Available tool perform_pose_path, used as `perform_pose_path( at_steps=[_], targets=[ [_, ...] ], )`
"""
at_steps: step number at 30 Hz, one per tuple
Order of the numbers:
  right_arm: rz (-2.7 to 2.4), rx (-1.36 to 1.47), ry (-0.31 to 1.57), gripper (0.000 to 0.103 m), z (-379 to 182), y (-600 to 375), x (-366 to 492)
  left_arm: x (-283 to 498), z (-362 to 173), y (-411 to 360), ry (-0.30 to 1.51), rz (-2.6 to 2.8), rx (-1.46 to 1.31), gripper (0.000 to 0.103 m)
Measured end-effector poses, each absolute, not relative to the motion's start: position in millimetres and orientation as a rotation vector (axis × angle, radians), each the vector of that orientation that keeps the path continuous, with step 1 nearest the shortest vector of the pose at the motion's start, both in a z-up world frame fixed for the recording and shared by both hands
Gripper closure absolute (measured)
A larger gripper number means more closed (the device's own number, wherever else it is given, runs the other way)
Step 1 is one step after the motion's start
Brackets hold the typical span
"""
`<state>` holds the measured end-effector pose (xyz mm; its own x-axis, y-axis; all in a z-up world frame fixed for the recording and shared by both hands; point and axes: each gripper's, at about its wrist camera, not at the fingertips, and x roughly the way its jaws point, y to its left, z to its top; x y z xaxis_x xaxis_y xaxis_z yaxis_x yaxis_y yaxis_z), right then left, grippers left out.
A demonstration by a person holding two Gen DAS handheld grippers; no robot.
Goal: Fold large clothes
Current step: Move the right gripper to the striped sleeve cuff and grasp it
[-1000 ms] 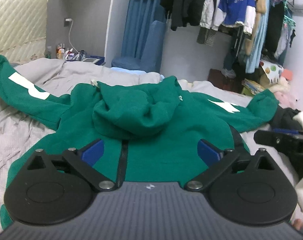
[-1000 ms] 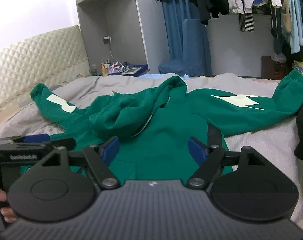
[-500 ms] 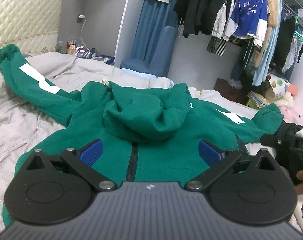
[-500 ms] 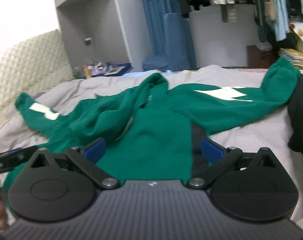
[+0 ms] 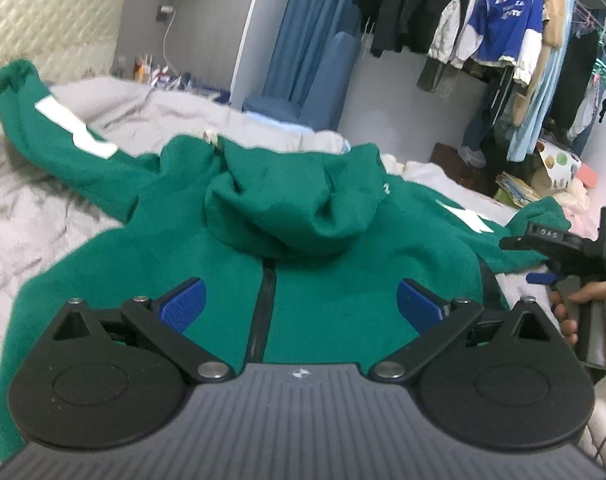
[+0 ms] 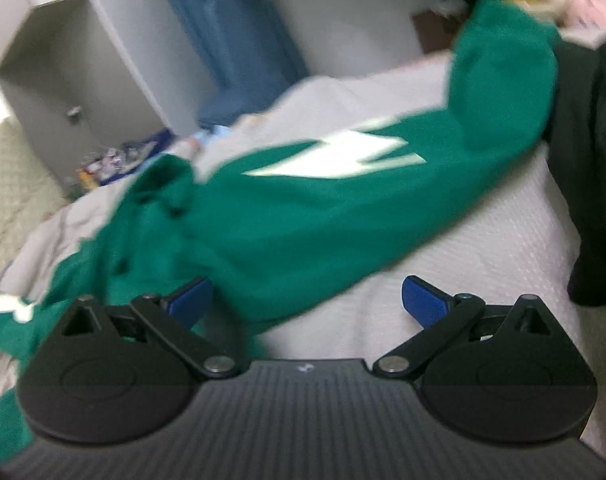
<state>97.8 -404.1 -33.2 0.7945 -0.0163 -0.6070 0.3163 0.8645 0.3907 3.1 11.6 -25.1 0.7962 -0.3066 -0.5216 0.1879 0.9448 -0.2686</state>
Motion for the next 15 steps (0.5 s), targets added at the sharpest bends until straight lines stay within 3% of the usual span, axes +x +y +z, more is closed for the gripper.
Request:
perform_pose_path(
  at_steps=[6, 15],
  targets=[
    [-0.189, 0.574, 0.628, 0.000, -62, -425, 116, 21, -43, 15, 0.676, -0.289, -0.294, 0.000],
    [-0.259, 0.676, 0.438, 0.000, -79, -462, 142, 38, -64, 9, 0.729, -0.251, -0.312, 0.000]
  ],
)
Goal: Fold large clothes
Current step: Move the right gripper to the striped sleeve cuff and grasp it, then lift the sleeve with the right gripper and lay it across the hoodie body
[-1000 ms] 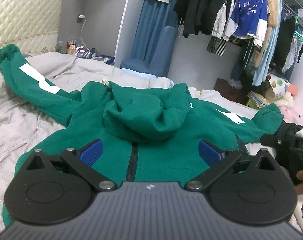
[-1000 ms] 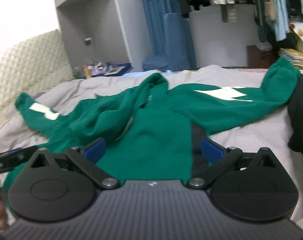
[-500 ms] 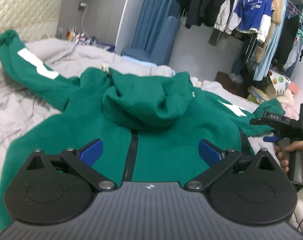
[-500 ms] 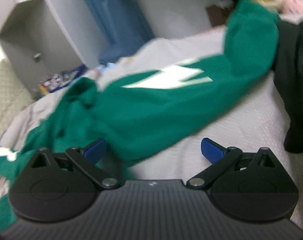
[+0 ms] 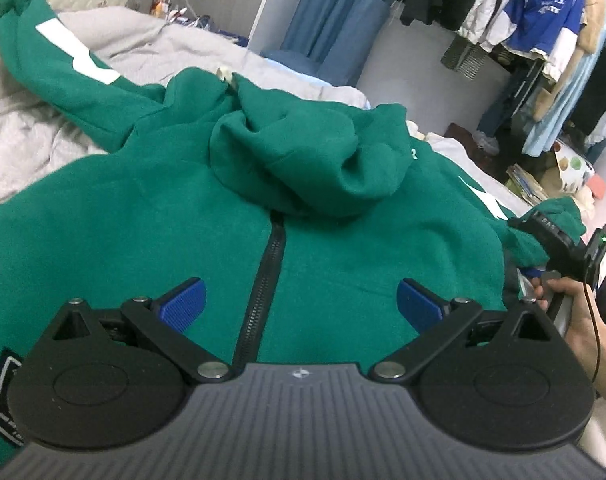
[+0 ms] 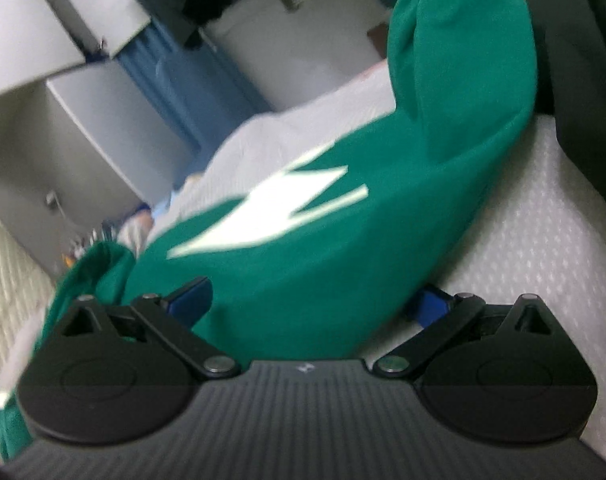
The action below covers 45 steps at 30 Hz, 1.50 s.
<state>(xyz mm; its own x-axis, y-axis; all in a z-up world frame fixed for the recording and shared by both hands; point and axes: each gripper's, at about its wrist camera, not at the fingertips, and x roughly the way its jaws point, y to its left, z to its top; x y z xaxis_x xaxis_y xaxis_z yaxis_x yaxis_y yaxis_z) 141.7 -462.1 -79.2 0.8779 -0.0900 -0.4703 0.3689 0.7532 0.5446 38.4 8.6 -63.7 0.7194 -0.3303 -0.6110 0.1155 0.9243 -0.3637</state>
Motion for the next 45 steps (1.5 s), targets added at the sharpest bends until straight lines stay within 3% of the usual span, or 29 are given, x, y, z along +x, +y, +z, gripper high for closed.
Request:
perform_pose_path(
  at_steps=[12, 13, 15, 17, 18, 20, 29, 38, 45],
  targets=[
    [-0.474, 0.597, 0.218, 0.002, -36, -547, 198, 55, -79, 12, 0.743, -0.208, -0.317, 0.000],
    [-0.498, 0.595, 0.204, 0.007, -35, -554, 201, 58, -81, 11, 0.744, -0.202, -0.313, 0.000],
    [-0.562, 0.570, 0.196, 0.031, -32, -568, 209, 62, -83, 10, 0.743, -0.194, -0.307, 0.000],
    [-0.636, 0.527, 0.246, 0.072, -29, -581, 217, 67, -84, 8, 0.741, -0.185, -0.294, 0.000],
    [-0.658, 0.523, 0.266, 0.081, -27, -584, 218, 69, -84, 7, 0.739, -0.181, -0.290, 0.000],
    [-0.648, 0.549, 0.271, 0.089, -23, -592, 216, 72, -83, 6, 0.735, -0.178, -0.284, 0.000],
    [-0.434, 0.417, 0.158, 0.092, 59, -514, 206, 73, -72, 27, 0.717, -0.148, -0.350, 0.000],
    [-0.133, 0.163, 0.031, 0.092, 162, -354, 167, 48, -37, 67, 0.587, -0.117, -0.405, 0.000],
    [0.103, 0.057, 0.012, 0.092, 178, -228, 130, 34, -18, 114, 0.507, -0.067, -0.479, 0.000]
  ],
)
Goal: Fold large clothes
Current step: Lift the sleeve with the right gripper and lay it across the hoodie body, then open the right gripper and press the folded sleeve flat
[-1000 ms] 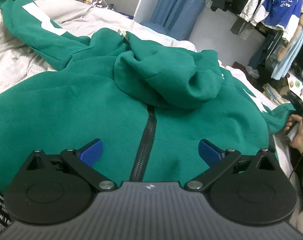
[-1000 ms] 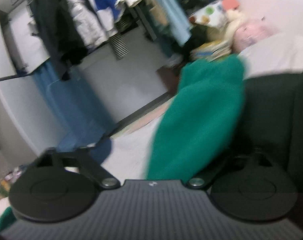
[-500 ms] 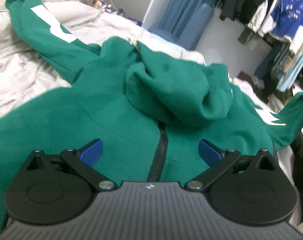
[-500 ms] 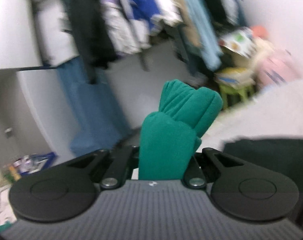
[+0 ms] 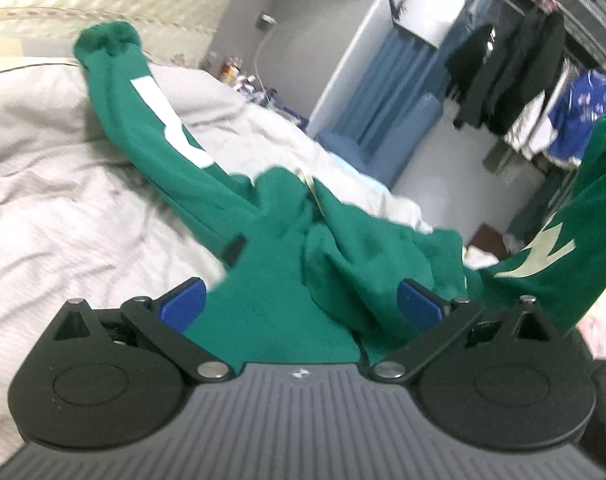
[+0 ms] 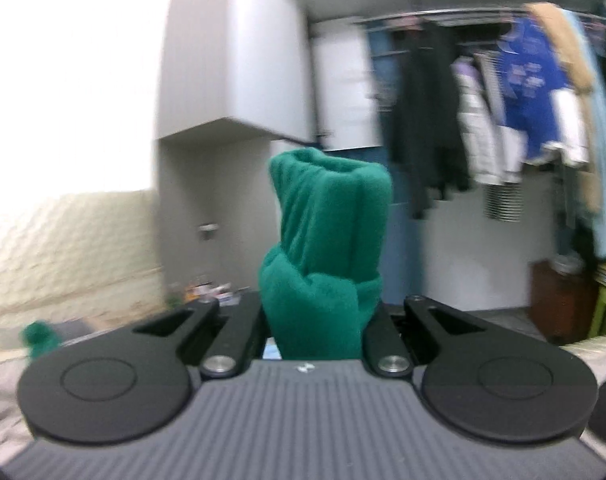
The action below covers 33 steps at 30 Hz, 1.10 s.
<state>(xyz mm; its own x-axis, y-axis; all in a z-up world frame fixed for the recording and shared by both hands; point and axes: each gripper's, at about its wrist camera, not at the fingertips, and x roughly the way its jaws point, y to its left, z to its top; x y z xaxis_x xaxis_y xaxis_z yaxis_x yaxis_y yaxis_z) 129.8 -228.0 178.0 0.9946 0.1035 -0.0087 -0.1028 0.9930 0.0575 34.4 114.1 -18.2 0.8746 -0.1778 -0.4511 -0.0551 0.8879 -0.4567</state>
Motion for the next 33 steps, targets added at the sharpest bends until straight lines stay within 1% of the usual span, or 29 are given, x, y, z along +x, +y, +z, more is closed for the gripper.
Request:
perform_pose_path(
  at_steps=[5, 9, 11, 15, 17, 19, 22, 24, 25, 26, 28, 33],
  targets=[
    [0.247, -0.041, 0.071, 0.091, 143, -148, 98, 21, -7, 149, 0.447, -0.046, -0.535, 0.000],
    [0.304, -0.100, 0.176, 0.091, 88, -102, 85, 17, -13, 170, 0.447, -0.037, -0.591, 0.000],
    [0.330, -0.137, 0.244, 0.091, 52, -83, 77, 20, -16, 177, 0.454, -0.035, -0.610, 0.000],
    [0.340, -0.215, 0.397, 0.090, -14, -66, 74, 25, -21, 178, 0.458, -0.052, -0.603, 0.000],
    [0.328, -0.255, 0.435, 0.090, -36, -63, 71, 27, -23, 173, 0.465, -0.049, -0.579, 0.000],
    [0.315, -0.261, 0.456, 0.089, -48, -66, 69, 31, -27, 167, 0.477, -0.080, -0.566, 0.000],
    [0.317, -0.216, 0.481, 0.088, -47, -71, 68, 34, -28, 158, 0.476, -0.111, -0.540, 0.000],
    [0.332, -0.199, 0.512, 0.080, -42, -72, 69, 33, -27, 155, 0.466, -0.123, -0.533, 0.000],
    [0.356, -0.193, 0.535, 0.064, -38, -72, 67, 32, -27, 155, 0.459, -0.130, -0.536, 0.000],
    [0.393, -0.183, 0.559, 0.043, -35, -71, 64, 31, -26, 155, 0.449, -0.137, -0.538, 0.000],
    [0.458, -0.163, 0.592, 0.027, -32, -70, 48, 29, -25, 153, 0.441, -0.151, -0.548, 0.000],
    [0.520, -0.192, 0.661, 0.027, -19, -86, 22, 26, -21, 135, 0.453, -0.197, -0.490, 0.001]
  ],
)
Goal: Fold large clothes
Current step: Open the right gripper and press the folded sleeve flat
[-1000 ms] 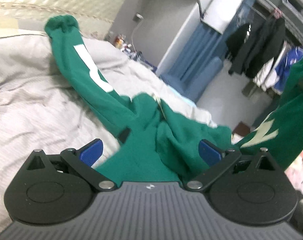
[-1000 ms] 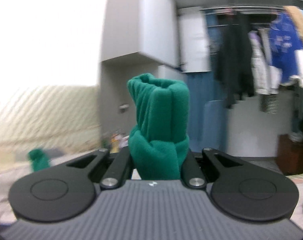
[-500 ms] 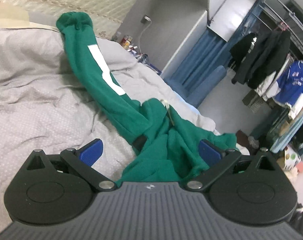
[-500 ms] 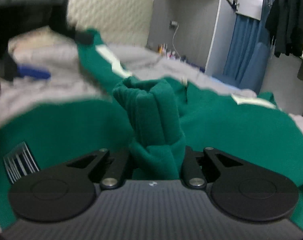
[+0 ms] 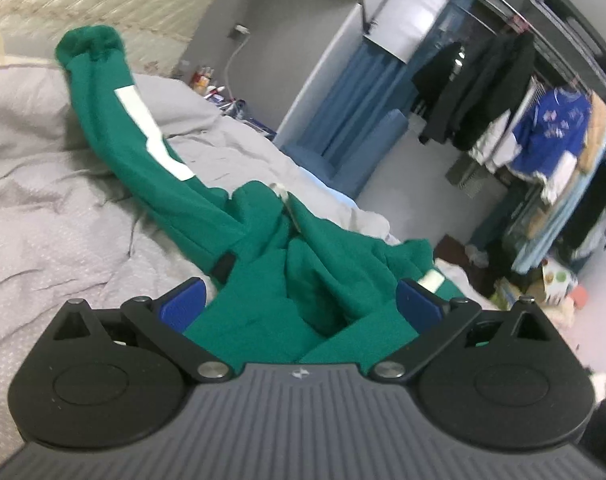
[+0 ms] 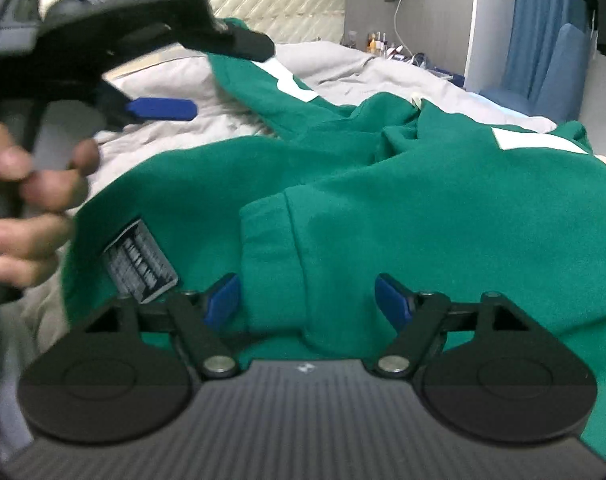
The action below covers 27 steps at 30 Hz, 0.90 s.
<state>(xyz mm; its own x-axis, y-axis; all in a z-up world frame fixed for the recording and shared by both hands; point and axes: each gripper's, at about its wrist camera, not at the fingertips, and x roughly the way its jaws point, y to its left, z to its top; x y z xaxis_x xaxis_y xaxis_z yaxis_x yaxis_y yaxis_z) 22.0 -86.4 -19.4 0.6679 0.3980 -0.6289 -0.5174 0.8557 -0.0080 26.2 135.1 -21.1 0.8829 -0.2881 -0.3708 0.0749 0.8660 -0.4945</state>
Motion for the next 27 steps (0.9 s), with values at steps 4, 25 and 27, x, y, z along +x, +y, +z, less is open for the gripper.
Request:
perform_pose_path(
  at_steps=[4, 25, 27],
  targets=[
    [0.489, -0.109, 0.640, 0.027, 2, -120, 9, 20, -17, 121, 0.441, -0.230, -0.447, 0.001],
    [0.158, 0.080, 0.744, 0.046, -43, -180, 70, 47, -78, 53, 0.733, -0.217, -0.193, 0.034],
    [0.160, 0.078, 0.749, 0.046, -46, -180, 70, 47, -79, 53, 0.728, -0.203, -0.195, 0.034]
  ],
)
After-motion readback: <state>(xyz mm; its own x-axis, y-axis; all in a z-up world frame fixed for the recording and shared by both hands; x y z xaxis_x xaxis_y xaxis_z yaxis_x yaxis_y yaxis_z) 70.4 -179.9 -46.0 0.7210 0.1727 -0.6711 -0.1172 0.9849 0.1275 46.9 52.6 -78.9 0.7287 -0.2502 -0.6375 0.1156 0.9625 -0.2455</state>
